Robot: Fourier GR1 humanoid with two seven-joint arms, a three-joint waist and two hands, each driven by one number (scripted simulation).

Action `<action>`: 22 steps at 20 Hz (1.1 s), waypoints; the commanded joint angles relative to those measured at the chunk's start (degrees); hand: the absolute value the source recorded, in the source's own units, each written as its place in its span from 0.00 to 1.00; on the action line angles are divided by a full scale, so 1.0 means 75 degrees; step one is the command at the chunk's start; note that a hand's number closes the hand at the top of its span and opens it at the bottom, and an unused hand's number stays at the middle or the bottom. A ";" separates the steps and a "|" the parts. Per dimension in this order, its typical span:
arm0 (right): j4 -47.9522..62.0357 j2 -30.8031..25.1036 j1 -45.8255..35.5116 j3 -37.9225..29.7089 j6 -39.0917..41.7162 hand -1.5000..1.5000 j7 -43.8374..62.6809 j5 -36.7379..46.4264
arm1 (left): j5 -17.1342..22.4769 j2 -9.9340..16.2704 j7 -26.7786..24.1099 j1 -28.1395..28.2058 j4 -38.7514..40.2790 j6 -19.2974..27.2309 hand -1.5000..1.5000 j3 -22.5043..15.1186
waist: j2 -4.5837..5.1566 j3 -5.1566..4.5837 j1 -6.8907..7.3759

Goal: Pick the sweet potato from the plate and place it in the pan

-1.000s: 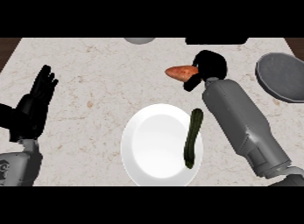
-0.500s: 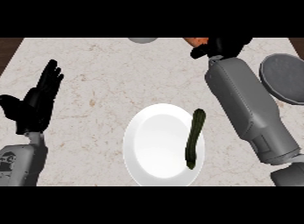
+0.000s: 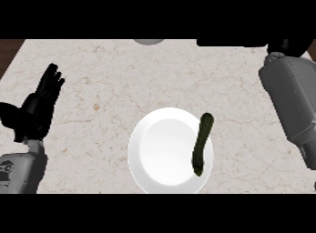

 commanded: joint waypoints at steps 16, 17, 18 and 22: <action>0.3190 -0.2852 0.1329 -0.1956 -0.1376 1.00 -0.3802 -0.1147 | -0.0056 -0.0255 0.0249 -0.0366 -0.0130 0.0015 0.50 -0.0204 | 0.0198 0.0045 0.0374; 0.3301 -0.2918 0.1511 -0.2077 -0.1430 1.00 -0.3960 -0.1253 | -0.0061 -0.0246 0.0073 -0.0051 -0.0281 -0.0058 0.50 -0.0240 | 0.0186 0.0046 0.0399; 0.3300 -0.2892 0.1546 -0.2147 -0.1636 1.00 -0.4070 -0.1299 | -0.0062 -0.0110 0.0052 -0.0206 -0.0150 -0.0107 0.50 -0.0145 | 0.0240 0.0058 0.0451; 0.3180 -0.2589 0.1524 -0.2845 -0.1426 1.00 -0.4831 -0.2170 | -0.0096 -0.0290 0.0118 -0.0336 -0.0079 0.0015 0.50 -0.0226 | 0.0230 0.0081 0.0361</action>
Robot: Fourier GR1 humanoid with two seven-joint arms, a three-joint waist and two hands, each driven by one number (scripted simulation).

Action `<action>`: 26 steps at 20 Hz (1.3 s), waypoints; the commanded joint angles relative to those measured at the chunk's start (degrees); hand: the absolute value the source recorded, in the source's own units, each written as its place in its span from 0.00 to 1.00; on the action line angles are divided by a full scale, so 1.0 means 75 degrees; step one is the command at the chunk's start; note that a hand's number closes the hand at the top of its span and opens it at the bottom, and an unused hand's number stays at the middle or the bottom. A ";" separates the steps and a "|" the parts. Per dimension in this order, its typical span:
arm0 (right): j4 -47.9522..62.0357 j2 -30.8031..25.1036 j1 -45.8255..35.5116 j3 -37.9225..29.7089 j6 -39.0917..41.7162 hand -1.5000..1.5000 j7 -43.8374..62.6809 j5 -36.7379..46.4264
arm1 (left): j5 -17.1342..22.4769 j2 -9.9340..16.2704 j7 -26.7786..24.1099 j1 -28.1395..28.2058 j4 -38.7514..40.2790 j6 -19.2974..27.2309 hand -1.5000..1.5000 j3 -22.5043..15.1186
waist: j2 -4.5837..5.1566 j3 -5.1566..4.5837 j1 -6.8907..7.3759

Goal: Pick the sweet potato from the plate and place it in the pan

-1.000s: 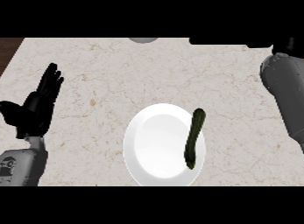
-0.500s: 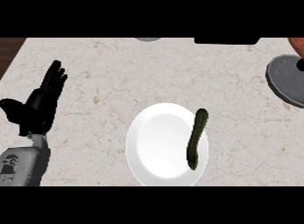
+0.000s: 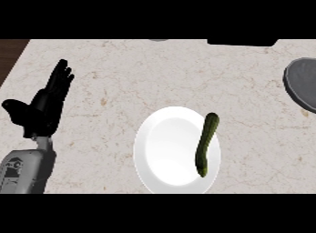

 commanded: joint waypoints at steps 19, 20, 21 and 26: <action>-0.0351 0.0445 0.0662 -0.3145 0.1318 0.00 -0.4351 -0.3509 | -0.0068 -0.0125 -0.0195 0.0261 0.0144 0.0008 0.50 -0.0036 | -0.0104 -0.0012 -0.0180; -0.0411 0.0607 0.0967 -0.3366 0.1541 0.00 -0.4847 -0.3803 | 0.0060 0.0107 0.0090 0.0067 -0.0009 -0.0024 0.50 0.0198 | -0.0138 -0.0015 -0.0242; -0.0391 0.0775 0.1006 -0.3490 0.1678 0.00 -0.5047 -0.3993 | -0.0030 -0.0015 -0.0044 0.0465 -0.0311 0.0023 0.50 0.0041 | -0.0160 -0.0021 -0.0203; -0.1064 0.1142 0.1491 -0.3506 0.3193 0.00 -0.5627 -0.4689 | -0.0182 -0.0009 -0.0129 0.0067 0.0380 0.0205 0.50 0.0226 | -0.0254 -0.0063 -0.0516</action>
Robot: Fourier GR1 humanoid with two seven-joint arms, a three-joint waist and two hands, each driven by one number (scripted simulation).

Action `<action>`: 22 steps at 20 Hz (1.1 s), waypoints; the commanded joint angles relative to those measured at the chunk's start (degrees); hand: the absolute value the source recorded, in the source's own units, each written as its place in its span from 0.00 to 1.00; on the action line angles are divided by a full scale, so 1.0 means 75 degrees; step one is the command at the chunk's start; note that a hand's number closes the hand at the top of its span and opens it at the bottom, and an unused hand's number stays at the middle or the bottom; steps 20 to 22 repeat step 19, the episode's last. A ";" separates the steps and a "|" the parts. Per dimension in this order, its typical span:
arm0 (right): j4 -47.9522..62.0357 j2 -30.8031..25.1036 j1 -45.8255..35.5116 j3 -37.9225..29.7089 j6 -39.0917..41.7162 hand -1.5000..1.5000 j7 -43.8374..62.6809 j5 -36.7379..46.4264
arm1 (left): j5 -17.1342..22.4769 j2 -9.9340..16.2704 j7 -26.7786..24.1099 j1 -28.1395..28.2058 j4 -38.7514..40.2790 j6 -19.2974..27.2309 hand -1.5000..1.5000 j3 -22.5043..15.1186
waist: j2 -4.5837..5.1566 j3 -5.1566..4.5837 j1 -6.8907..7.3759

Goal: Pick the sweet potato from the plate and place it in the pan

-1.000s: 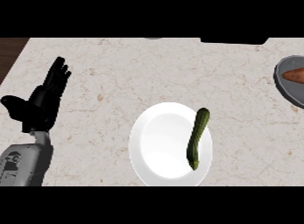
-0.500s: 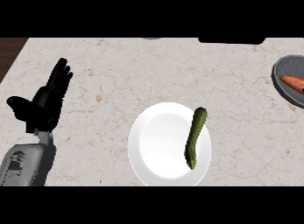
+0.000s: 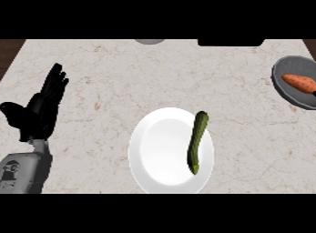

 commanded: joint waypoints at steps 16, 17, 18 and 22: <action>-0.7862 0.3089 0.4421 0.1391 0.1525 0.00 0.2114 -0.0703 | 0.0134 0.0286 0.0161 0.0638 -0.0505 -0.0162 0.50 0.0331 | -0.0138 -0.0051 -0.0320; -0.8399 0.3417 0.4584 0.1704 0.1294 0.00 0.2312 -0.0401 | 0.0019 0.0216 0.0226 0.0241 -0.0295 -0.0010 0.50 0.0277 | -0.0129 -0.0054 -0.0363; -0.8998 0.3075 0.4779 0.1671 0.1368 0.00 0.3041 -0.0329 | -0.0064 0.0023 0.0180 0.0352 -0.0301 0.0134 0.50 0.0181 | -0.0107 -0.0048 -0.0297; -0.9592 0.3355 0.4981 0.1868 0.1235 0.00 0.3412 -0.0161 | -0.0169 0.0088 0.0332 0.0307 -0.0537 0.0146 0.50 0.0095 | -0.0108 -0.0045 -0.0270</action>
